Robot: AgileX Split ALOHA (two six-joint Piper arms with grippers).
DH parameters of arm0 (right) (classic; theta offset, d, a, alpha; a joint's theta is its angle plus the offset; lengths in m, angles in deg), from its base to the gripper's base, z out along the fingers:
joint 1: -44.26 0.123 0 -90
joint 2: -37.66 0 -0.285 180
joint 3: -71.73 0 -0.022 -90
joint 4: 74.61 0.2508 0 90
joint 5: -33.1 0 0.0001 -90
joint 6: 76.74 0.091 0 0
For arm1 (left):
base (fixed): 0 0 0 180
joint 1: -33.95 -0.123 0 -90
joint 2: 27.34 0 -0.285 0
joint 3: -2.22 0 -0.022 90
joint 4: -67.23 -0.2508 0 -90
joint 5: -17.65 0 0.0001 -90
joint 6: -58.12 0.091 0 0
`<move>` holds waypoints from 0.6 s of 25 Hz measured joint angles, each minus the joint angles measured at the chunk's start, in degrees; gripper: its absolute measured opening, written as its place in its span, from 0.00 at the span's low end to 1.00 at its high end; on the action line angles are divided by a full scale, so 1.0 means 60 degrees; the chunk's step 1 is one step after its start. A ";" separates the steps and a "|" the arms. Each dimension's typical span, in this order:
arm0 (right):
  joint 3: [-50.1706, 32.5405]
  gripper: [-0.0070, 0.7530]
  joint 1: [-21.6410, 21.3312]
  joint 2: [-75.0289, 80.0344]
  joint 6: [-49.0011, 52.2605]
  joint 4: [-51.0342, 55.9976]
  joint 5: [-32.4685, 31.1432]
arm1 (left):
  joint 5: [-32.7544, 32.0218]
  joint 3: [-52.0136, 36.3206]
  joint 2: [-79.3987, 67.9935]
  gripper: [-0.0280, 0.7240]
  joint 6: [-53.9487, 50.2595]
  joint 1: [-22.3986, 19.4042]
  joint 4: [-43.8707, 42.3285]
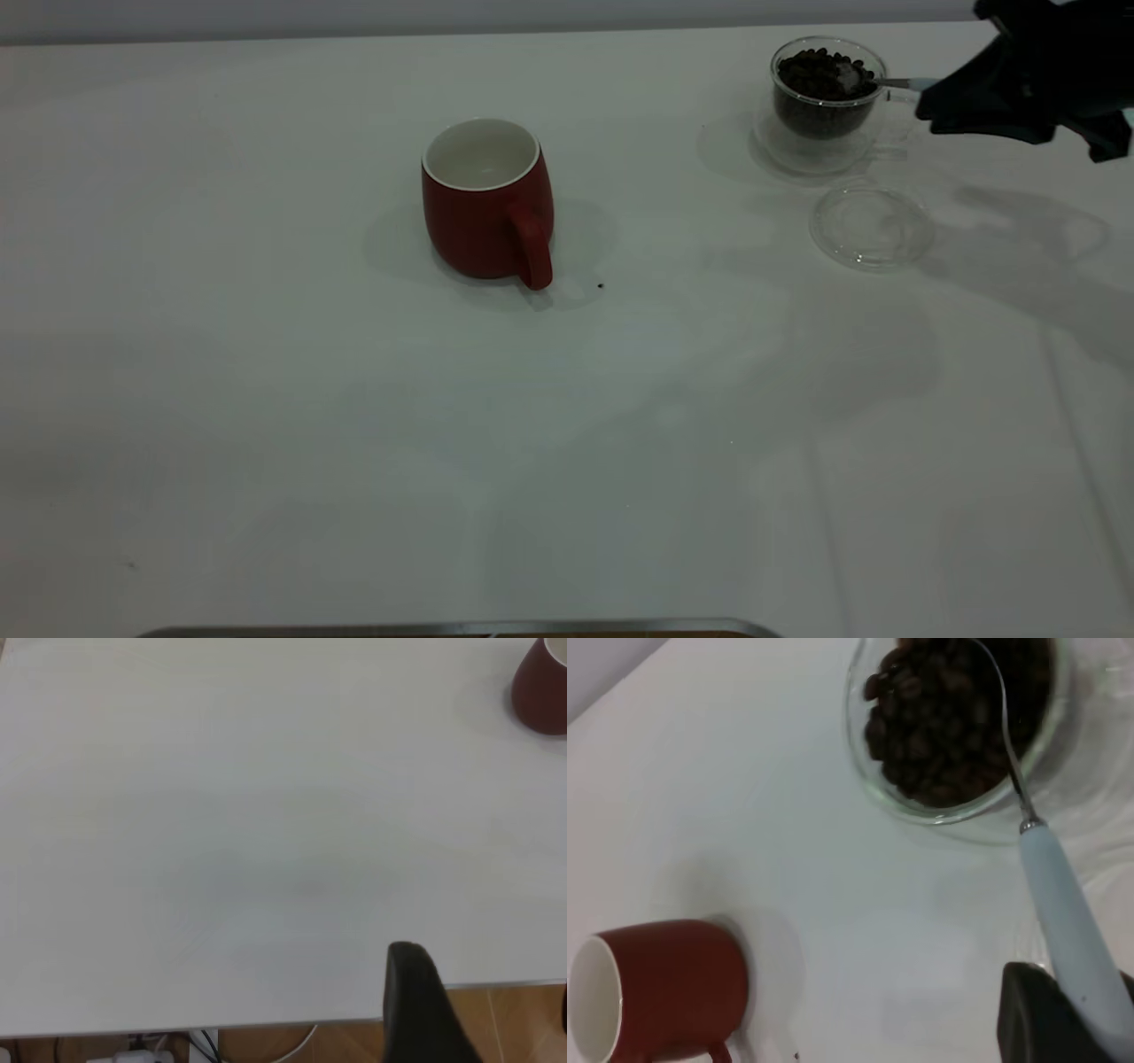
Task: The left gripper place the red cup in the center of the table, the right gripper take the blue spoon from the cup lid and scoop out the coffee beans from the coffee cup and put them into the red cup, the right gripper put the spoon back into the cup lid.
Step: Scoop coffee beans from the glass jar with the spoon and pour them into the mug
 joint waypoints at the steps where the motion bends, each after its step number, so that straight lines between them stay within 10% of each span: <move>1: 0.0027 0.14 0.0105 0.0000 0.0000 -0.0002 0.0038 | 0.0000 0.0000 0.0000 0.64 0.0000 0.0000 0.0000; 15: 0.0035 0.14 0.0126 0.0000 0.0964 -0.0377 -0.0422 | 0.0000 0.0000 0.0007 0.64 0.0000 0.0000 0.0000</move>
